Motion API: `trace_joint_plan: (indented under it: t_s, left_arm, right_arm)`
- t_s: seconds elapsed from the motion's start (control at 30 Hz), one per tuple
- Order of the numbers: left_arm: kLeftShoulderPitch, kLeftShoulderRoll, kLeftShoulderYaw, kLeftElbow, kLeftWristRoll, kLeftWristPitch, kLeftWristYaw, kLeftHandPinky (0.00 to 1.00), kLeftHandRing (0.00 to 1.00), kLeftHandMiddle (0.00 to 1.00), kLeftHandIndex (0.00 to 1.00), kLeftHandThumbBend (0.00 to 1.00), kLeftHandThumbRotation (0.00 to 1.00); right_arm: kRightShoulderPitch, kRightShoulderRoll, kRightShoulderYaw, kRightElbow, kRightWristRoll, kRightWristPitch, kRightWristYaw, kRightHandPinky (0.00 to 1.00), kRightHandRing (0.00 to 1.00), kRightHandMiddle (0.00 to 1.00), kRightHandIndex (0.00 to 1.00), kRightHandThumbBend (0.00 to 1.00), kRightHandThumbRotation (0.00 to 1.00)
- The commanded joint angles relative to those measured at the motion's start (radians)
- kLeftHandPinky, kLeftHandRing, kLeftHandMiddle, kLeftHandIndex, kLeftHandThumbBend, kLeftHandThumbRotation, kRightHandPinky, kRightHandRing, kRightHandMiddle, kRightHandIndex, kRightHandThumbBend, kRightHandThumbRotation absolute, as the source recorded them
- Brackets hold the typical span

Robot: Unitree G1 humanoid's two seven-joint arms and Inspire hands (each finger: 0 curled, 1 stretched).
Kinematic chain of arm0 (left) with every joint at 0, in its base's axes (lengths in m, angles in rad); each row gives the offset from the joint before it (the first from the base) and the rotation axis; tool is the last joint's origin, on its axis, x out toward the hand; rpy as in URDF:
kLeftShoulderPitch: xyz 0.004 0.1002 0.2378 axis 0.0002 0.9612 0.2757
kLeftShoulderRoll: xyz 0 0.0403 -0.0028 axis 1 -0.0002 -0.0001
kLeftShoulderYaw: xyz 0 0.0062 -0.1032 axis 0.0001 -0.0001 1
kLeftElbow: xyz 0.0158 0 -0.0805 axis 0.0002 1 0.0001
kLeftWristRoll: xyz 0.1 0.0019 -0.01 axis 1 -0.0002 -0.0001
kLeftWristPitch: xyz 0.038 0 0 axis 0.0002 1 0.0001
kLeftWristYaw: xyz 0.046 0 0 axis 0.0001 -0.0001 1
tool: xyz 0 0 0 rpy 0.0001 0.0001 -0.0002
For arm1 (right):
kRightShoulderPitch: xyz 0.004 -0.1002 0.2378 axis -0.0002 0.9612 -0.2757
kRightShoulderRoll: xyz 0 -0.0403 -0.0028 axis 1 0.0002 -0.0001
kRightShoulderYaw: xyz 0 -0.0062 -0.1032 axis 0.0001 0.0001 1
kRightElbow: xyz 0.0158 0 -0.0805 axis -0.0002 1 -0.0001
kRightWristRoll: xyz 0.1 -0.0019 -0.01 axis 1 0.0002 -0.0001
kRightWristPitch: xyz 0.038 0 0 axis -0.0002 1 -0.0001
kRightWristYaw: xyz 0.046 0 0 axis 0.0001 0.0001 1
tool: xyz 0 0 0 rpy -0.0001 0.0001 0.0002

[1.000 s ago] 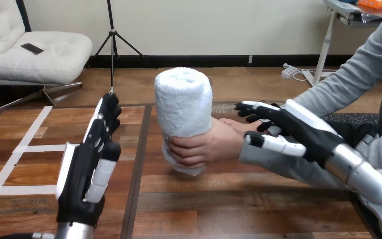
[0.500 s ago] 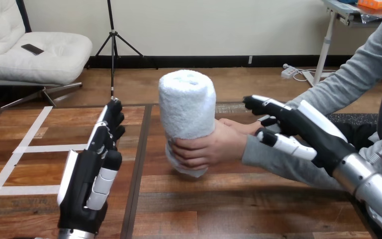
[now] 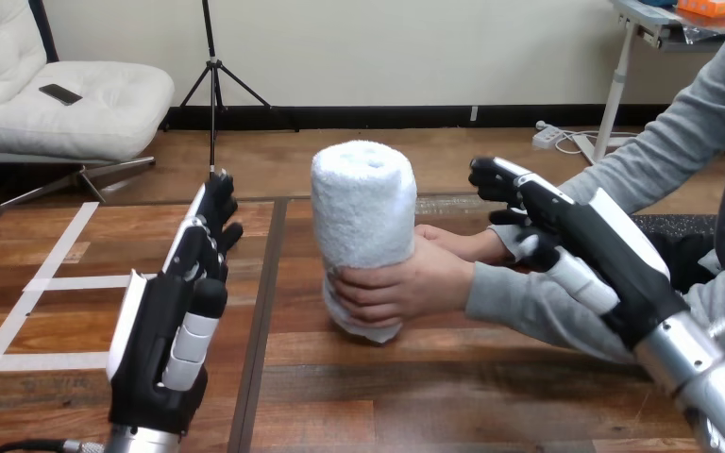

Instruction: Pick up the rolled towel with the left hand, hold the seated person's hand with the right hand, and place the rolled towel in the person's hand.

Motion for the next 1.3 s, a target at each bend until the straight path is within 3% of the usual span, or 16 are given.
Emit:
trace_joint_plan:
  t_s: [0.0,0.27,0.47,0.77,1.27]
  left_arm:
    - [-0.012,0.006,-0.008,-0.066,-0.025,0.012,-0.007,0.95,1.0,0.99,0.96,0.92,0.92]
    - [-0.007,0.009,-0.011,-0.094,-0.038,0.018,-0.014,0.96,1.0,0.99,0.96,0.92,0.92]
    - [0.004,0.008,-0.021,-0.129,-0.042,0.035,-0.014,0.95,0.99,0.98,0.95,0.93,0.9]
    - [0.037,-0.008,-0.04,-0.189,-0.029,0.059,-0.001,0.93,0.97,0.96,0.95,0.93,0.91]
    - [0.075,-0.016,-0.075,-0.248,-0.038,0.106,-0.006,0.9,0.96,0.95,0.94,0.91,0.89]
  right_arm:
    - [0.027,0.043,-0.021,-0.104,0.075,0.008,0.027,0.95,0.95,0.96,0.96,0.99,1.0]
    - [0.099,0.105,-0.022,-0.178,0.139,0.001,0.041,0.98,0.96,0.97,0.96,1.0,1.0]
    - [0.146,0.145,-0.017,-0.217,0.157,-0.001,0.04,0.97,0.95,0.94,0.94,1.0,1.0]
    - [0.207,0.195,-0.011,-0.278,0.185,0.031,0.04,0.96,0.92,0.92,0.93,1.0,1.0]
    - [0.259,0.233,-0.004,-0.339,0.209,0.103,0.06,0.98,0.94,0.93,0.93,1.0,1.0]
